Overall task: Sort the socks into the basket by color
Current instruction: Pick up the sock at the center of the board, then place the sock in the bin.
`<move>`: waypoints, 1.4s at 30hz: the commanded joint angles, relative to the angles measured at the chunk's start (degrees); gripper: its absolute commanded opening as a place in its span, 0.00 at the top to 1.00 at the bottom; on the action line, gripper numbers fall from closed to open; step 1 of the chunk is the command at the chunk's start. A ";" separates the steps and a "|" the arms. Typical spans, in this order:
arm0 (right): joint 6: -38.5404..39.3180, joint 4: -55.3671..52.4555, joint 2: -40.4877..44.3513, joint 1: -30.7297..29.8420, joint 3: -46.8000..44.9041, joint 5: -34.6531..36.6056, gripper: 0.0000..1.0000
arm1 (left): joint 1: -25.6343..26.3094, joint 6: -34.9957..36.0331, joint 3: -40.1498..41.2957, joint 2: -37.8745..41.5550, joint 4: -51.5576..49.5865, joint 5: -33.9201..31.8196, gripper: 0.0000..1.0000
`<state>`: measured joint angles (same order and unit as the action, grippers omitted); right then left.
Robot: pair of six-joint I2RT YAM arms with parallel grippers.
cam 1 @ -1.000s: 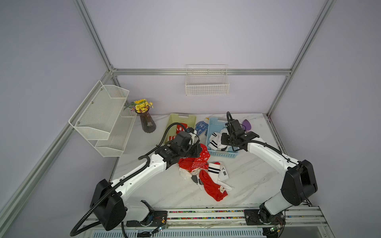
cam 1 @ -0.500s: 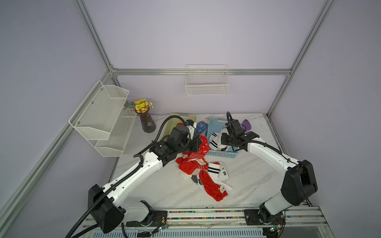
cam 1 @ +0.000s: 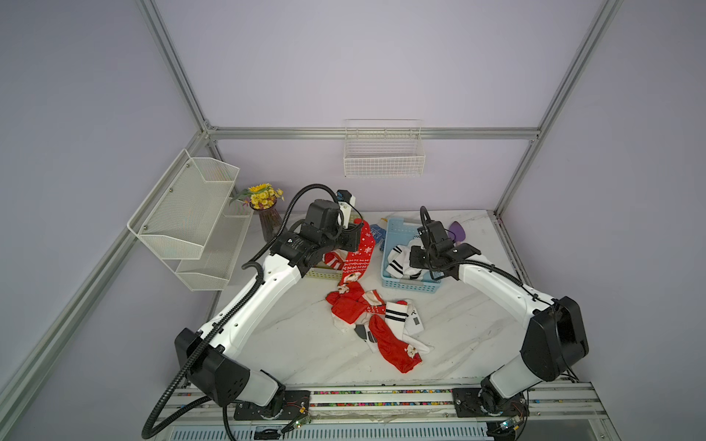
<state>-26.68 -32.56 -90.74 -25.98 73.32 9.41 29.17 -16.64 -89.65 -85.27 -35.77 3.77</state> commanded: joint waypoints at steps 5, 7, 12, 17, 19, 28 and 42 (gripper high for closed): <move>0.61 1.09 0.22 0.27 2.10 -0.11 0.65 | -3.17 8.23 -5.79 -4.28 1.33 -1.22 0.99; 0.63 1.23 0.05 0.23 2.09 -0.35 0.65 | -3.92 8.90 -6.10 -5.45 2.16 -1.41 1.00; 0.69 1.18 -0.05 0.27 2.21 -0.35 0.65 | -5.30 10.03 -5.56 -7.76 4.49 -0.93 1.00; 0.75 1.04 0.01 0.23 2.01 -0.36 0.65 | -5.35 10.01 -3.60 -9.27 5.90 -0.52 1.00; 0.74 1.14 0.03 0.29 2.00 -0.44 0.65 | -5.35 9.70 -2.31 -9.34 6.41 -0.82 1.00; 1.01 1.35 -0.56 0.24 1.99 -0.88 0.65 | -5.55 9.60 1.66 -9.11 9.20 -5.16 1.00; 1.42 1.14 -2.73 0.27 2.96 -0.97 0.65 | -7.66 10.31 0.58 -14.18 11.89 -5.88 1.00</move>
<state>-25.98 -32.56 -92.49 -25.98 74.26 8.97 22.44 -7.68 -88.79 -99.07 -26.59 -1.69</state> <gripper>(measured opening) 0.345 0.048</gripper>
